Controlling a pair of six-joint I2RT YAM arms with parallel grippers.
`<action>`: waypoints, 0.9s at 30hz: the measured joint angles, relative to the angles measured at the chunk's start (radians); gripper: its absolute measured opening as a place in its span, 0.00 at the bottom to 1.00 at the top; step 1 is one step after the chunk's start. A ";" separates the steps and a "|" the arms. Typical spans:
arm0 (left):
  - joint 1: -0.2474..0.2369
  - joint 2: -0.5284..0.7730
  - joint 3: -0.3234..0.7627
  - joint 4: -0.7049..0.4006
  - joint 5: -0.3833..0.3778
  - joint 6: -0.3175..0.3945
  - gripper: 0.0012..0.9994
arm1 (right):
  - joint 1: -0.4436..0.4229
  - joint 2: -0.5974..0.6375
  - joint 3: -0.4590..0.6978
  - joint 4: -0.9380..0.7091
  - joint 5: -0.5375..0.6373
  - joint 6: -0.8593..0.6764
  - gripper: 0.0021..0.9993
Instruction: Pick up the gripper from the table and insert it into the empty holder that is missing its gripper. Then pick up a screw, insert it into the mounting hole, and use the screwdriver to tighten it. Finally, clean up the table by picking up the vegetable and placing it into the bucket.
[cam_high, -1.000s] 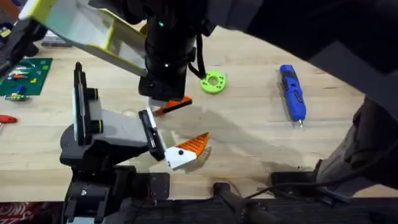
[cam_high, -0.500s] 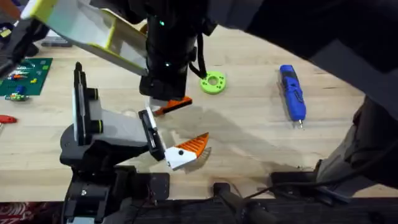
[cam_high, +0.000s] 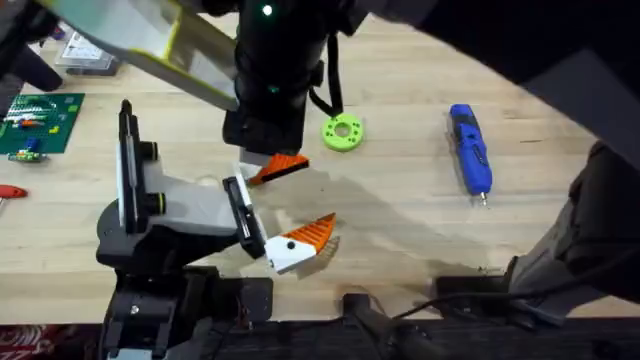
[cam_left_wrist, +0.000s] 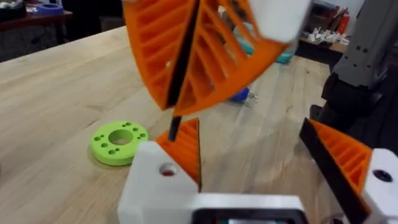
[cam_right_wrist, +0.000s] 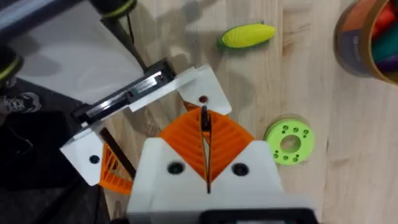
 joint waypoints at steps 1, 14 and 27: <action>0.000 0.000 0.000 0.000 0.000 0.000 0.99 | 0.000 -0.002 0.004 0.000 0.000 0.000 0.01; 0.000 0.000 0.000 0.000 0.000 0.000 0.99 | -0.001 -0.010 0.010 -0.022 0.001 -0.009 0.01; 0.000 0.000 0.000 0.000 0.000 0.000 0.99 | -0.001 -0.010 0.010 -0.020 0.026 -0.030 0.01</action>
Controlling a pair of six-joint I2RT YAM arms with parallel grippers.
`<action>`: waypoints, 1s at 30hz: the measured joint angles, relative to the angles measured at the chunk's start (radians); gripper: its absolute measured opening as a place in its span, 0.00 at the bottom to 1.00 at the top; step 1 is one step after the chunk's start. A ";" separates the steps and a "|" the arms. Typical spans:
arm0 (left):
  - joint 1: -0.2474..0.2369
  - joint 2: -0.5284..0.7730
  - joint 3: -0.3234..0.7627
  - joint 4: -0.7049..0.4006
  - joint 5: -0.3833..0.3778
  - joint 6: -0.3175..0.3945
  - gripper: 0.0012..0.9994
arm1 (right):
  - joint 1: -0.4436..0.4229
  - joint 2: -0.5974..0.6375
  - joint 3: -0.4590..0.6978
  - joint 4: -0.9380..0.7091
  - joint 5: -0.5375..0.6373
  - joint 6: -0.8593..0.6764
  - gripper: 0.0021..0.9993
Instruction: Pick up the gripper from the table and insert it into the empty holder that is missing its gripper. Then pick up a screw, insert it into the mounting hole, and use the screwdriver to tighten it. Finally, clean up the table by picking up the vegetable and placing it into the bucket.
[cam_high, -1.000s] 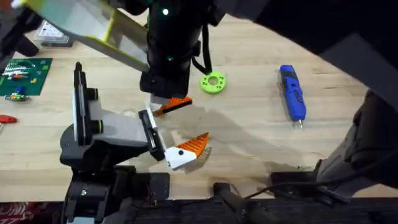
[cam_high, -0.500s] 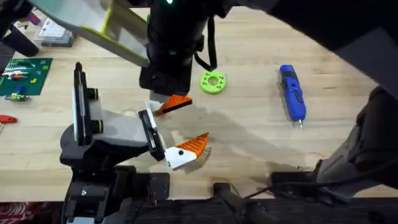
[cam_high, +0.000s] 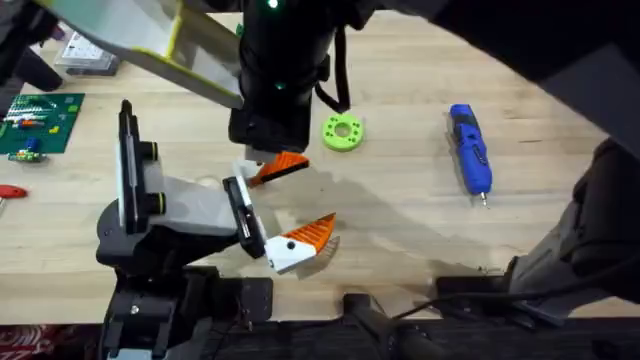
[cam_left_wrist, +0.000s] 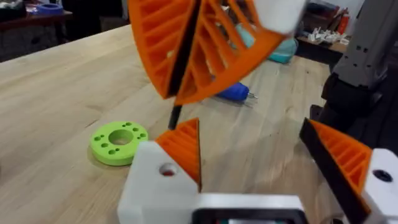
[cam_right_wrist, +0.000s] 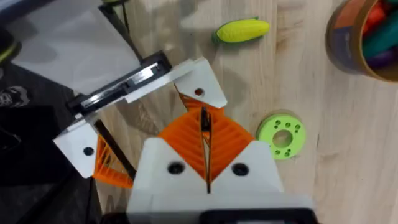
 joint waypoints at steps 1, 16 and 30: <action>0.000 0.000 0.000 0.000 0.000 0.000 0.99 | 0.000 0.000 0.000 0.002 0.000 0.000 0.01; 0.000 0.000 0.000 0.000 0.000 0.000 0.99 | 0.006 0.009 0.002 0.005 0.003 0.000 0.01; 0.000 0.000 0.000 0.000 0.000 0.000 0.99 | 0.006 0.063 0.002 -0.001 0.003 0.000 0.01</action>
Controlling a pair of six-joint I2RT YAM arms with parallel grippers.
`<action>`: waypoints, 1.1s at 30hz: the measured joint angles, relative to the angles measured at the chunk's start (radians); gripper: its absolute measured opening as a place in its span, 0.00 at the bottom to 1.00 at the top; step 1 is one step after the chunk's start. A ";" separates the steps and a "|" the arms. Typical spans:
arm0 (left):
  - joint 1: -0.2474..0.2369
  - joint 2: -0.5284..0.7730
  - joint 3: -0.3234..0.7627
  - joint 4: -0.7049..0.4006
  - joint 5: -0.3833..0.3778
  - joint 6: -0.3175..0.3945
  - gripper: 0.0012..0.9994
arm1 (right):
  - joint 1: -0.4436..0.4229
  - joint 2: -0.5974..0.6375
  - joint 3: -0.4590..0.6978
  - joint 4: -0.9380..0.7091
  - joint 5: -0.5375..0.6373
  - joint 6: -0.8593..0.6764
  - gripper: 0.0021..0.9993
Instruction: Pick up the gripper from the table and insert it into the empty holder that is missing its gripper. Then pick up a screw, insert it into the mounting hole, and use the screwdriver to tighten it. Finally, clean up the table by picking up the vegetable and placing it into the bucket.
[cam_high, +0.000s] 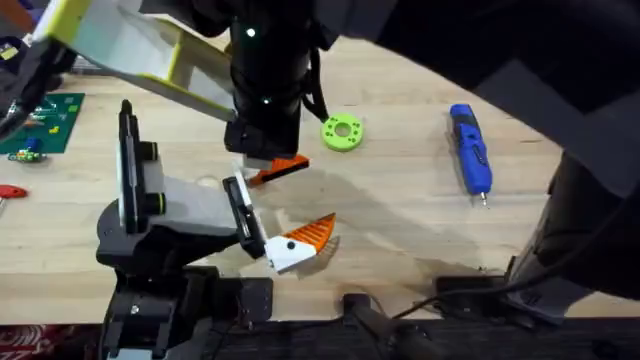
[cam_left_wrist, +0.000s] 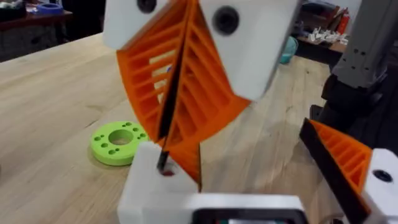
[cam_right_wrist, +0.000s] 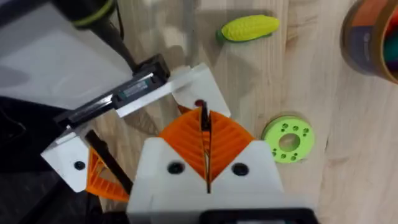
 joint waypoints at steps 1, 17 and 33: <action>0.000 0.000 0.000 0.000 0.000 0.000 0.99 | 0.000 0.000 0.000 0.000 0.000 0.000 0.01; 0.000 0.000 0.000 0.000 0.000 0.000 0.99 | 0.000 0.000 0.000 -0.010 0.000 0.000 0.01; 0.000 0.000 0.000 0.000 0.000 0.000 0.99 | 0.020 0.000 0.000 -0.015 0.001 0.000 0.01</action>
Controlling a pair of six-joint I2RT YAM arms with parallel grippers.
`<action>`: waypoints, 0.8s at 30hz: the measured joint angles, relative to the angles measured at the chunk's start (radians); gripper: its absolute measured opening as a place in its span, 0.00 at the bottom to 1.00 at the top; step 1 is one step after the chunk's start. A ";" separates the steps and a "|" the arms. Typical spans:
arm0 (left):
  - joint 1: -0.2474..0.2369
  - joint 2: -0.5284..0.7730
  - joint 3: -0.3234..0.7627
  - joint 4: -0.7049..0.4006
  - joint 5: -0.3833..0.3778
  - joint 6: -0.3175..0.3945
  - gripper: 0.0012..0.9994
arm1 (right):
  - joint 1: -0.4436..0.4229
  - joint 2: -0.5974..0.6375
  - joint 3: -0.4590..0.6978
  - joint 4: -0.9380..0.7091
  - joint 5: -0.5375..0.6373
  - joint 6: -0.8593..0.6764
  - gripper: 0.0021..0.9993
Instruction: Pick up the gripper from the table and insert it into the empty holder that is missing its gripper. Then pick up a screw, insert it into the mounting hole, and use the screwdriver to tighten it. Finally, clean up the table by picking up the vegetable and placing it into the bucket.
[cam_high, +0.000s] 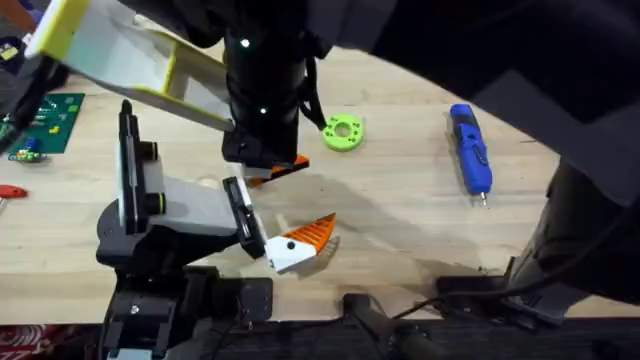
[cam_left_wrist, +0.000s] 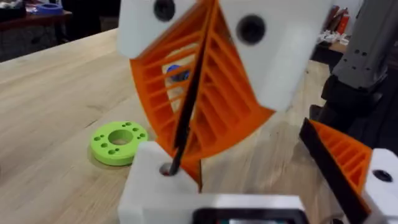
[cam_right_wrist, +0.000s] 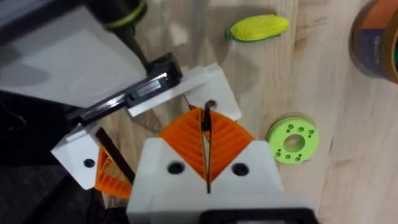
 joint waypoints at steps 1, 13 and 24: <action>0.000 0.000 0.000 0.000 0.000 0.000 0.99 | 0.000 0.000 0.000 0.000 0.000 0.000 0.01; 0.000 0.000 0.000 0.000 0.000 0.000 0.99 | -0.001 0.000 0.000 -0.001 0.020 0.000 0.01; 0.000 0.000 0.000 0.000 0.000 0.000 0.99 | -0.001 0.000 0.000 -0.001 0.022 0.000 0.01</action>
